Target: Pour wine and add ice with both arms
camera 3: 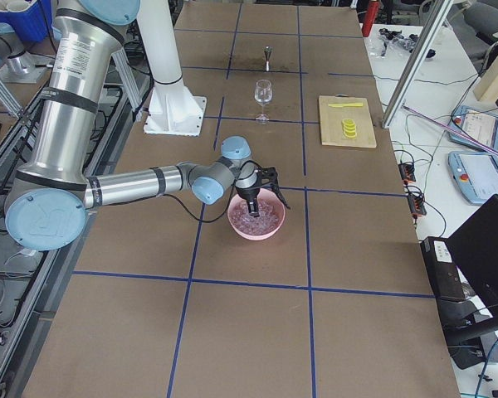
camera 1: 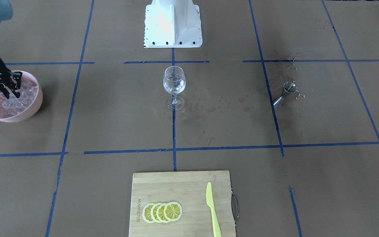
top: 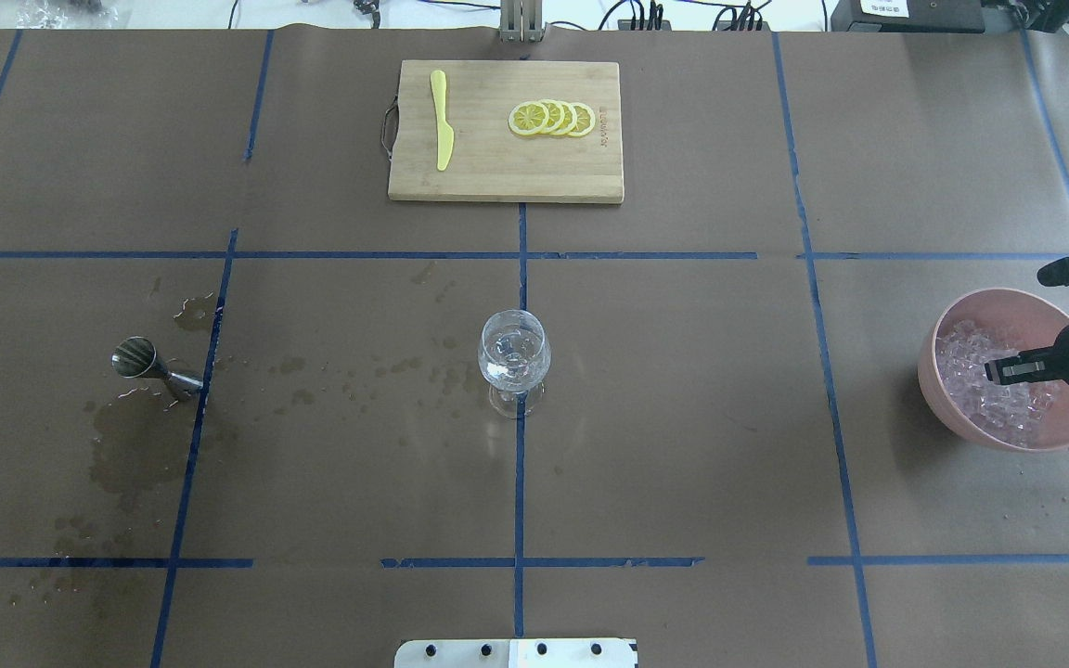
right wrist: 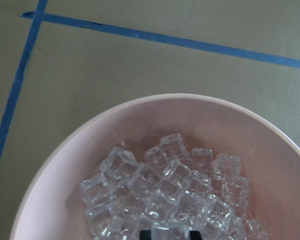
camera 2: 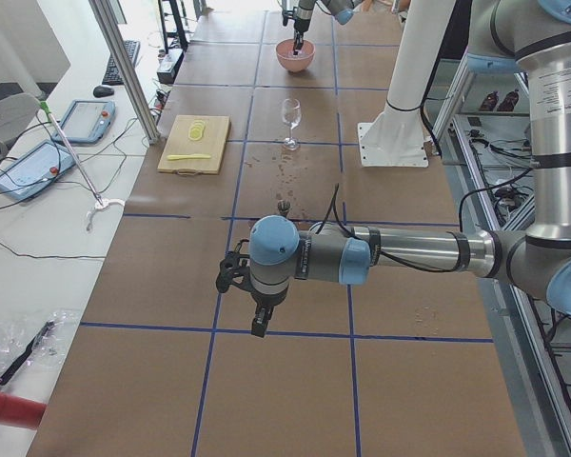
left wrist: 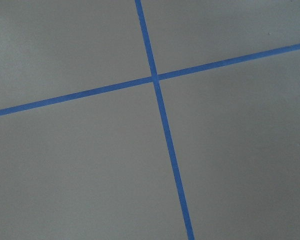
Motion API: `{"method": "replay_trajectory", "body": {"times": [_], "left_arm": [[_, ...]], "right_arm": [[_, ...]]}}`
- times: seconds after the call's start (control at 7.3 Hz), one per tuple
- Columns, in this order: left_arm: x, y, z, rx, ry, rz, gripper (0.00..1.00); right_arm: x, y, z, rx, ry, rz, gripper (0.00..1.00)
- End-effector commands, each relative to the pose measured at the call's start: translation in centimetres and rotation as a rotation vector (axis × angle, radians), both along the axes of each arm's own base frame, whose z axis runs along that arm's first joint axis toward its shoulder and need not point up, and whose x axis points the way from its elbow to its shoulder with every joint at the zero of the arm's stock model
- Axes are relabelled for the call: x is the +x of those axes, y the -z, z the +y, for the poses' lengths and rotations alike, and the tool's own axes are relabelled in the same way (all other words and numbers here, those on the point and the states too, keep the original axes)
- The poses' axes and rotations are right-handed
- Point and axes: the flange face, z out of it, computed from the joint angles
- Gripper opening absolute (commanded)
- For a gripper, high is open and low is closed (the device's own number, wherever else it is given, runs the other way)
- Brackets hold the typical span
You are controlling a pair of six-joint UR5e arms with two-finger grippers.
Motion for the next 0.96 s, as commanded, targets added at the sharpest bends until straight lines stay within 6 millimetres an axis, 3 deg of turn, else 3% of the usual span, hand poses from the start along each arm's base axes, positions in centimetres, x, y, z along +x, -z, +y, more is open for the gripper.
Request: {"method": "replay_trajectory", "body": {"times": [0.0,0.14,0.27,0.55,0.82], "left_arm": [[0.0,0.0,-0.1,0.003,-0.002,-0.002,1.0],[-0.1,-0.3,0.0,0.0,-0.004,-0.013,1.0],[-0.1,-0.9,0.3,-0.014,-0.004,-0.014,1.0],[-0.1,-0.6,0.3,-0.01,-0.003,-0.014,1.0],[-0.1,-1.1,0.6,-0.023,-0.002,-0.015,1.0]], "right_arm": [[2.4,3.6,-0.6,0.007,-0.016,-0.08,0.0],[3.7,5.2,-0.5,-0.002,-0.01,-0.135,0.0],[3.4,7.6,-1.4,0.009,-0.016,-0.152,0.0],[1.0,17.2,-5.6,-0.051,-0.037,-0.113,0.0],[-3.3,24.7,-7.3,-0.104,-0.055,-0.122,0.0]]}}
